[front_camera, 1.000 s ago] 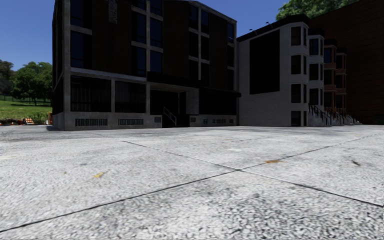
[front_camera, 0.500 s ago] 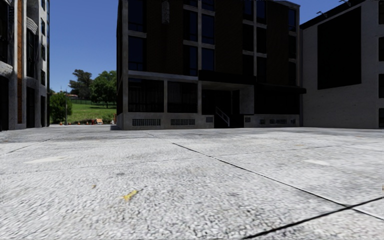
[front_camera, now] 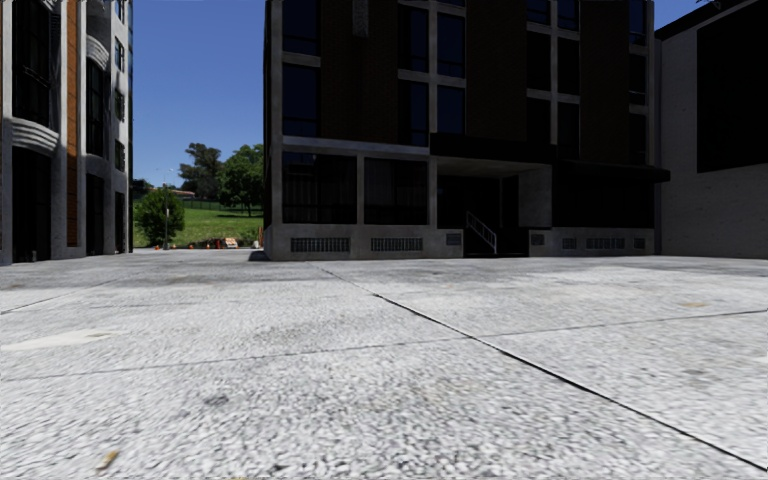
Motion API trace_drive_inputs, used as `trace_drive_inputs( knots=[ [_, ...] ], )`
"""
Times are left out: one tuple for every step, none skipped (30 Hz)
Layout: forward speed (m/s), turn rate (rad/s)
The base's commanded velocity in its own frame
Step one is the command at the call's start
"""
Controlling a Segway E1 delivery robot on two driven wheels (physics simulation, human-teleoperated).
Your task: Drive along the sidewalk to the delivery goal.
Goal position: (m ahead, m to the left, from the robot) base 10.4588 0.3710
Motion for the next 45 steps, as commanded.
trace_drive_inputs(
  knots=[
    [2.0,0.0],
    [2.0,0.0],
    [2.0,0.0],
    [2.0,0.0],
    [2.0,0.0],
    [2.0,0.0],
    [2.0,0.0],
    [2.0,0.0],
    [2.0,0.0],
    [2.0,0.0],
    [2.0,0.0],
    [2.0,0.0],
    [2.0,0.0],
    [2.0,0.0],
    [2.0,0.0],
    [2.0,0.0],
    [2.0,0.0],
    [2.0,0.0],
    [2.0,0.0],
    [2.0,0.0],
    [2.0,0.0],
    [2.0,0.0],
    [2.0,0.0],
    [2.0,0.0],
    [2.0,0.0],
    [2.0,0.0],
    [2.0,0.0],
    [2.0,0.0],
    [2.0,0.0],
    [2.0,0.0],
    [2.0,0.0],
    [2.0,0.0],
    [2.0,0.0],
    [2.0,0.0],
    [2.0,0.0],
    [2.0,0.0],
    [2.0,0.0],
    [2.0,0.0],
    [2.0,0.0],
    [2.0,0.0],
    [2.0,0.0],
    [2.0,0.0],
    [2.0,0.0],
    [2.0,0.0],
    [2.0,0.0]
  ],
)
